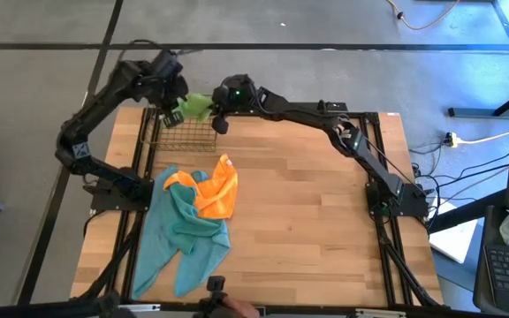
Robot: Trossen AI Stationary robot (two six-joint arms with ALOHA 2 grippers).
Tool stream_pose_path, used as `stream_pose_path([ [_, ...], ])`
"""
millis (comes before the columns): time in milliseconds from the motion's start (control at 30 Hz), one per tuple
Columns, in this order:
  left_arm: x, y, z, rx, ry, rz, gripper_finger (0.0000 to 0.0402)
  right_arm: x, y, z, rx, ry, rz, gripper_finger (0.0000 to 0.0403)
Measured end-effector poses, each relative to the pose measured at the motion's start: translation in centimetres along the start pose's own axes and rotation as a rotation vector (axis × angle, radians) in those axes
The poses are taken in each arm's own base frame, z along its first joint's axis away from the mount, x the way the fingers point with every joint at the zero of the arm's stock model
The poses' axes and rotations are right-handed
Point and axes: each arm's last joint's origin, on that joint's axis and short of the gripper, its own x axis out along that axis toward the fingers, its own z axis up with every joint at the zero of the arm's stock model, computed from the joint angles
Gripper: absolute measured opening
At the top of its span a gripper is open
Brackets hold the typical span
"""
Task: Fold microfiber towels
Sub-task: Put the folded green microfiber cloth into the wire basket
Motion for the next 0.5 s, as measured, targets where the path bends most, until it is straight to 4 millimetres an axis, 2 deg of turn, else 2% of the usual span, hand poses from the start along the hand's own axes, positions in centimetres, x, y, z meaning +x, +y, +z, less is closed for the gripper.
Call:
stream_pose_path([
  [167,4.2,0.6,-0.4,0.002,0.024,0.045,0.0,0.0,0.0,0.1,-0.072,-0.013,0.008,0.001],
  [267,6.0,1.1,-0.6,-0.01,0.008,0.052,0.0,0.1,0.1,-0.2,-0.102,0.003,0.012,0.0008],
  [400,7.1,1.4,-1.3,-0.045,0.019,0.029,0.0,0.1,0.1,-0.3,-0.06,0.012,0.028,0.0006],
  [500,7.1,1.3,-1.9,-0.123,0.043,-0.044,0.0,0.2,0.6,-0.4,-0.001,0.008,0.126,0.0009],
])
